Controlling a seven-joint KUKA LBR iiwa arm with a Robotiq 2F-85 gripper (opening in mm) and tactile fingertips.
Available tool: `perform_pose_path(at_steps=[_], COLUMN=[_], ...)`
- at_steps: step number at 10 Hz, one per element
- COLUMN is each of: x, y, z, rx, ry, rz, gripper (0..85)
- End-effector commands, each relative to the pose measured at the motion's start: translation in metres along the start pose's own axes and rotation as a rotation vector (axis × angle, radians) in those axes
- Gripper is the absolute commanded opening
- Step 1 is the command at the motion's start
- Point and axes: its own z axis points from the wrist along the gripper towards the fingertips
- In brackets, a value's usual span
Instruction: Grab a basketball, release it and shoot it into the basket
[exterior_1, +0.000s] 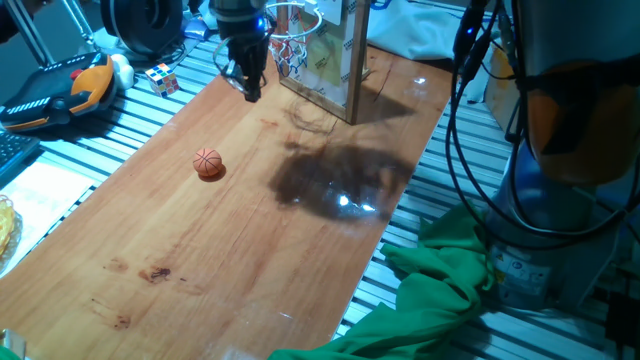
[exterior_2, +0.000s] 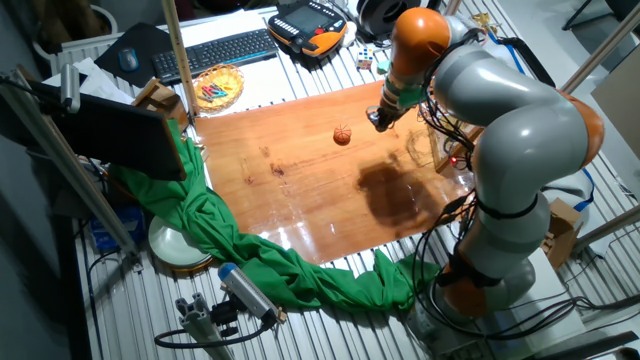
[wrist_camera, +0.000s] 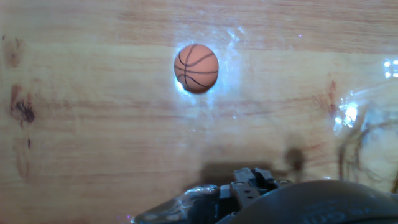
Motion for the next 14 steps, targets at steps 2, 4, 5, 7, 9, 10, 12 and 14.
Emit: perform_pose_path(at_steps=[2, 4, 5, 7, 9, 10, 12, 14], x=[-0.007, -0.017, -0.02, -0.025, -0.03, -0.031, -0.034, -0.032], y=[0.007, 0.011, 0.012, 0.016, 0.018, 0.021, 0.03, 0.041], z=[0.013, 0.022, 0.027, 0.038, 0.043, 0.041, 0.038, 0.021], rx=[-0.002, -0.001, 0.001, 0.02, 0.026, 0.048, 0.059, 0.113], ry=[-0.01, -0.013, -0.019, -0.04, -0.052, -0.054, -0.052, -0.038], rz=[0.016, 0.029, 0.034, 0.051, 0.072, 0.087, 0.141, 0.17], gripper=[0.7, 0.7, 0.7, 0.7, 0.7, 0.7, 0.7, 0.7])
